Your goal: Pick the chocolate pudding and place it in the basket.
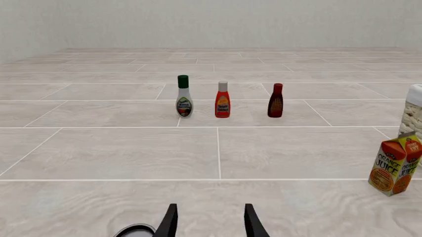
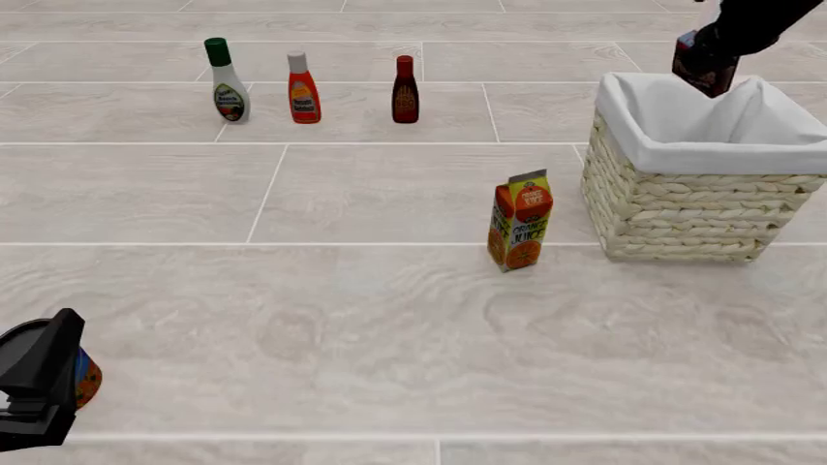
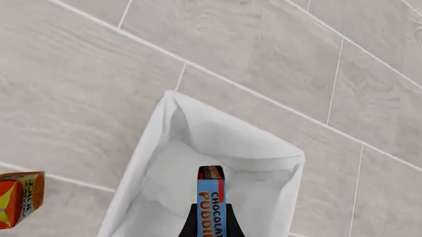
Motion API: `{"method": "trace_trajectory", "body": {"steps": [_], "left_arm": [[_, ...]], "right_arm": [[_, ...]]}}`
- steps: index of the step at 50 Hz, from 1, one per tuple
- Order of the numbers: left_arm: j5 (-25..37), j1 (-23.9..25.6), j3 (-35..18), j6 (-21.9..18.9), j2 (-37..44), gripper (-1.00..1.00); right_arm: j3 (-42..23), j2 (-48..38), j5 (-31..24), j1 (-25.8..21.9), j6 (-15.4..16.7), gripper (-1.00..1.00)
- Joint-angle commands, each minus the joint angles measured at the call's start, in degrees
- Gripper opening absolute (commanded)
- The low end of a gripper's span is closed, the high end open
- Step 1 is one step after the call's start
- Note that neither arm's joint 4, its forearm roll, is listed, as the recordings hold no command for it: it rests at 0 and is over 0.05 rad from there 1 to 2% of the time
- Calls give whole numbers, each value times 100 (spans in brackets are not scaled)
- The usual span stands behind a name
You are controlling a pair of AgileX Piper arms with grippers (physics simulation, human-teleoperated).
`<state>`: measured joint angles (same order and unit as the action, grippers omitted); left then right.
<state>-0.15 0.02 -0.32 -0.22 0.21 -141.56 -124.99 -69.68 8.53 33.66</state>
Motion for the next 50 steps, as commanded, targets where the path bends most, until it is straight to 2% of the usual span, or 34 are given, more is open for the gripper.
{"method": "trace_trajectory", "body": {"steps": [1, 41, 50], "left_arm": [[-13, -7, 13, -3, 0, 100], [-13, -8, 13, -3, 0, 100], [-13, -8, 13, -1, 0, 100]], "right_arm": [[-140, -158, -21, 22, -98, -100], [-369, -861, 5, 126, -124, -100], [64, -762, 267, 150, -116, -100]]}}
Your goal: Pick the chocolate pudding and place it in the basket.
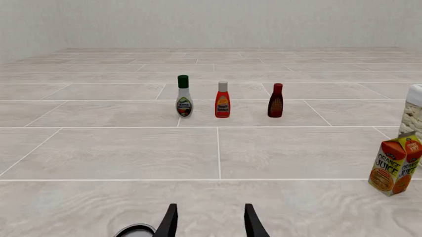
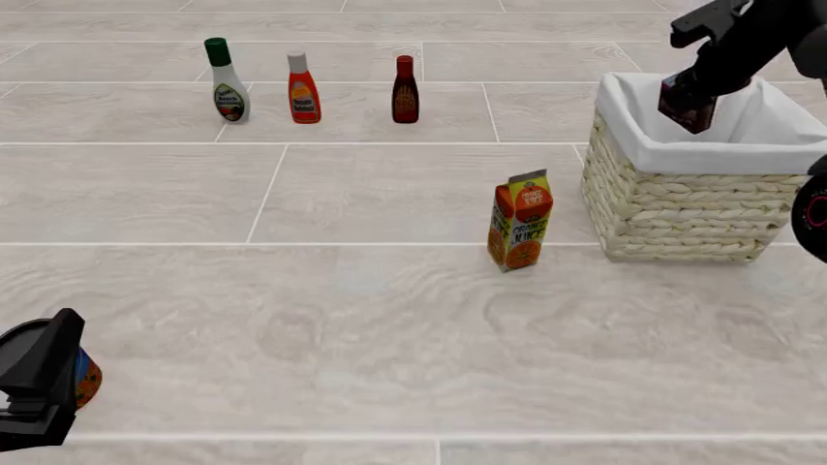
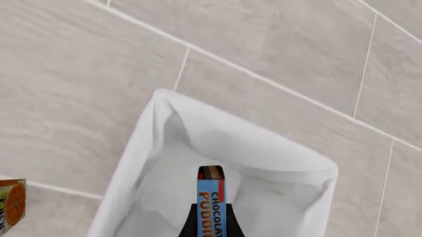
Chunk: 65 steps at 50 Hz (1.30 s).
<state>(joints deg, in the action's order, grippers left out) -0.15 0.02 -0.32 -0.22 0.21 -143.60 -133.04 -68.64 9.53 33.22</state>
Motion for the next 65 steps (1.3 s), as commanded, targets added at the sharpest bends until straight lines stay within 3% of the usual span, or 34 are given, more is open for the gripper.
{"method": "trace_trajectory", "body": {"steps": [1, 33, 57, 58, 65], "left_arm": [[-14, -8, 13, -4, 0, 100], [-13, -8, 13, -4, 0, 100], [-13, -8, 13, -4, 0, 100], [-14, -8, 13, -3, 0, 100], [-13, -7, 13, -4, 0, 100]], "right_arm": [[349, 67, 202, 39, -80, -100], [1673, 392, 977, 142, -97, -100], [1441, 295, 905, 186, -118, -100], [1467, 308, 904, 172, -121, 100], [1471, 327, 911, 163, -132, 100]]}}
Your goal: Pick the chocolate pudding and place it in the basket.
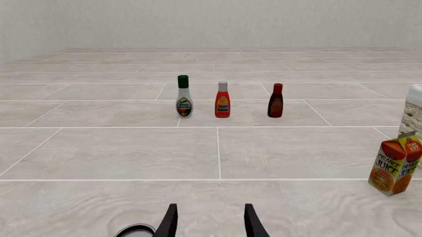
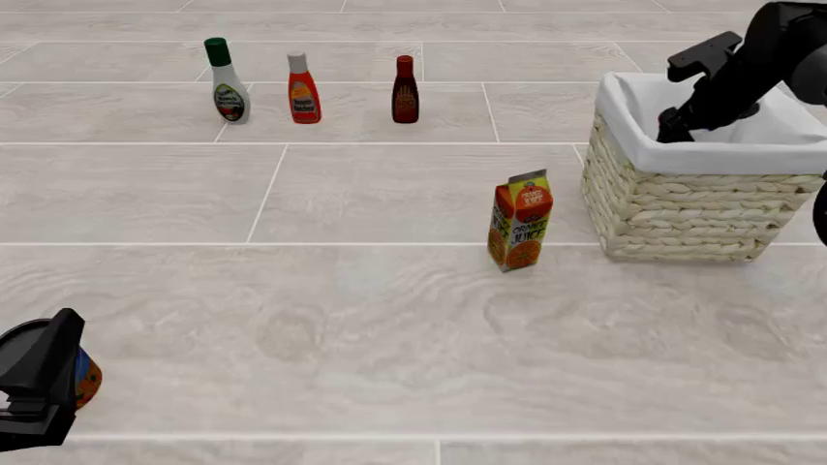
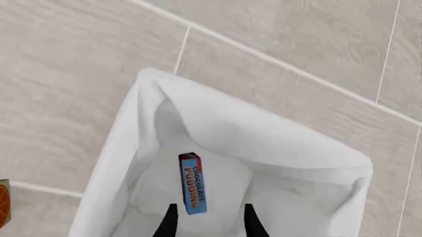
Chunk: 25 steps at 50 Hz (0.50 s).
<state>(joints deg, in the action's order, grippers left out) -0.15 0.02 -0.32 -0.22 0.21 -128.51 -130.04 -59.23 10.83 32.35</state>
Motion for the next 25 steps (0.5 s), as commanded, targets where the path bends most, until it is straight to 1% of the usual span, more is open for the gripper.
{"method": "trace_trajectory", "body": {"steps": [1, 18, 25], "left_arm": [[-13, -8, 13, -3, 0, 100], [-12, -9, 13, -3, 1, 100], [-14, -8, 13, -3, 0, 100]], "right_arm": [[-43, 24, -32, 33, -51, 100], [-219, 106, -162, 44, -15, 100], [-142, 311, -199, 32, -16, 100]]}}
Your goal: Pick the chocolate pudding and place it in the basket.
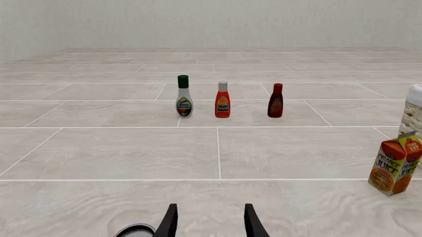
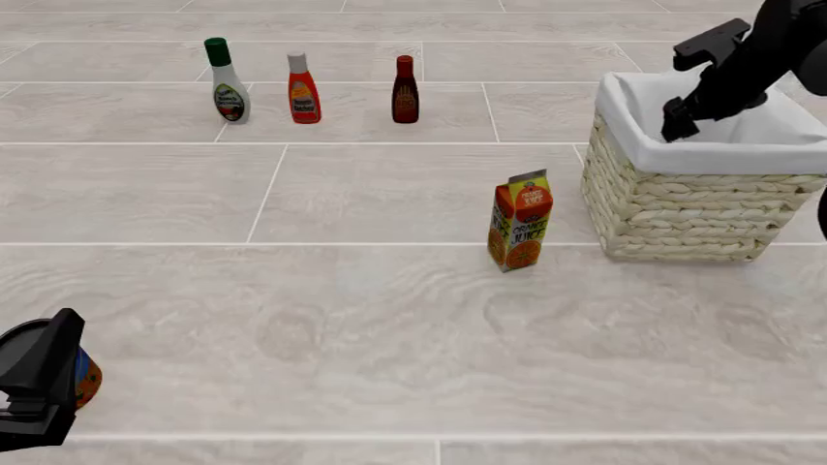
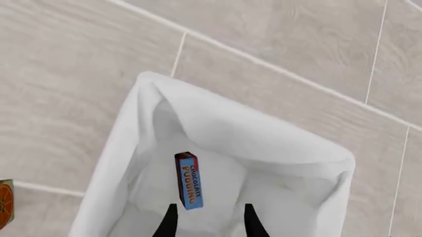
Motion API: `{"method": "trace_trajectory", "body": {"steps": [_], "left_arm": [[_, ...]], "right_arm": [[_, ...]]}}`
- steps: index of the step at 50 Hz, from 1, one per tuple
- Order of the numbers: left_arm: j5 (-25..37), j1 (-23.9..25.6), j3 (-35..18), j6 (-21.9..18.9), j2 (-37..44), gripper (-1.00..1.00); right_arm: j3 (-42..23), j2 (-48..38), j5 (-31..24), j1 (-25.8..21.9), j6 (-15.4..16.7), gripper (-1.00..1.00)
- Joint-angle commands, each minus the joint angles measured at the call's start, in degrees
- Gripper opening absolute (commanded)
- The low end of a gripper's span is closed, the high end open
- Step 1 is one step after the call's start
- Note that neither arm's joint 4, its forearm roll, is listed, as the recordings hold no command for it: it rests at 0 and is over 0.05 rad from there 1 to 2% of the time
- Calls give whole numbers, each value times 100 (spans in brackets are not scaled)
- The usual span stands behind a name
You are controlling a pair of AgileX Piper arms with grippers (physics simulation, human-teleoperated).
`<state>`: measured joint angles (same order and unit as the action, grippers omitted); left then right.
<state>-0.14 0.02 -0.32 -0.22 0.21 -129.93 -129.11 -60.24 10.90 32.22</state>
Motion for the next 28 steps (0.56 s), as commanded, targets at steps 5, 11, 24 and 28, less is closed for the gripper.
{"method": "trace_trajectory", "body": {"steps": [5, 11, 24, 28], "left_arm": [[-13, -7, 13, -3, 0, 100], [-13, -8, 13, -3, 0, 100], [-13, -7, 13, -3, 0, 100], [-13, -7, 13, -3, 0, 100]], "right_arm": [[27, 368, -132, 24, -7, 100], [387, 729, -55, 7, -7, 100], [853, 1422, -80, -24, 19, 100], [1138, 1695, -28, -53, 18, 100]]}}
